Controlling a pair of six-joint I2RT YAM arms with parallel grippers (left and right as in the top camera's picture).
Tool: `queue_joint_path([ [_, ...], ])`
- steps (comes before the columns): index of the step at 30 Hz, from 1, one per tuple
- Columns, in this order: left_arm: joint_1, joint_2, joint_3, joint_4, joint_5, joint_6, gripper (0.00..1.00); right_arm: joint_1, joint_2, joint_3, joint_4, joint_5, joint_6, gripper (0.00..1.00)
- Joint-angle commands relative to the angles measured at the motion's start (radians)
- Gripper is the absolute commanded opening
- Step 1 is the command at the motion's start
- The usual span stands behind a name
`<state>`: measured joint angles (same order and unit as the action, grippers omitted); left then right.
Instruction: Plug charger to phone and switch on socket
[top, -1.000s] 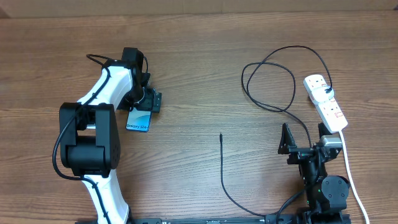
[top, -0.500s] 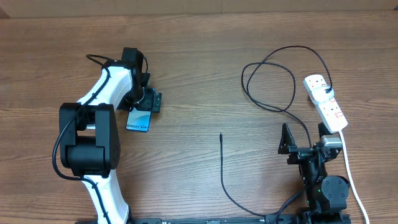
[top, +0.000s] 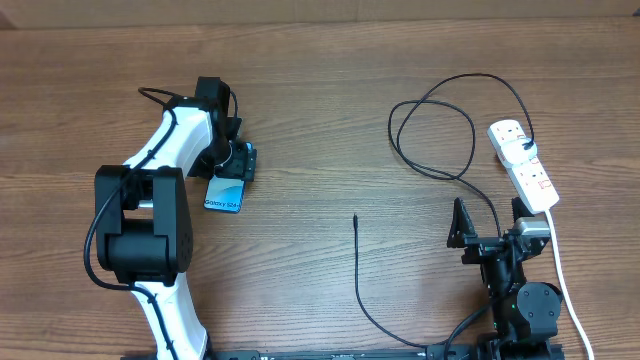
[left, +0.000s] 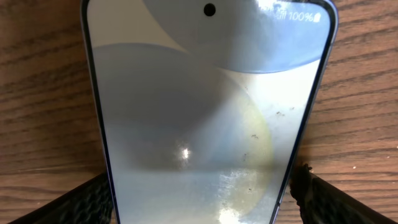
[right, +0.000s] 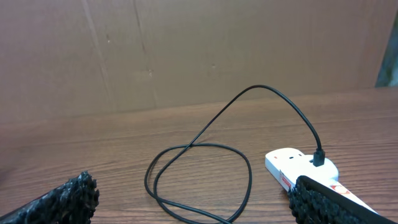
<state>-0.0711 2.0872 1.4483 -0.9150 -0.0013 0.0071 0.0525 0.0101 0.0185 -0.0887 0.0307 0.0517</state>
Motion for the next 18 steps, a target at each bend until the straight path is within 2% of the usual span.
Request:
queue_joint_path([
  [1, 0.007, 0.019, -0.035, 0.000, 0.021, 0.016, 0.85, -0.004, -0.007, -0.010, 0.007, 0.004, -0.004, 1.00],
  [5, 0.007, 0.019, -0.035, 0.002, 0.027, 0.016, 0.82, -0.004, -0.007, -0.010, 0.007, 0.004, -0.004, 1.00],
  [12, 0.007, 0.019, -0.035, 0.005, 0.028, 0.016, 0.84, -0.004, -0.007, -0.010, 0.007, 0.004, -0.004, 1.00],
  [18, 0.007, 0.019, -0.035, 0.005, 0.028, 0.017, 0.79, -0.004, -0.007, -0.010, 0.007, 0.004, -0.004, 1.00],
])
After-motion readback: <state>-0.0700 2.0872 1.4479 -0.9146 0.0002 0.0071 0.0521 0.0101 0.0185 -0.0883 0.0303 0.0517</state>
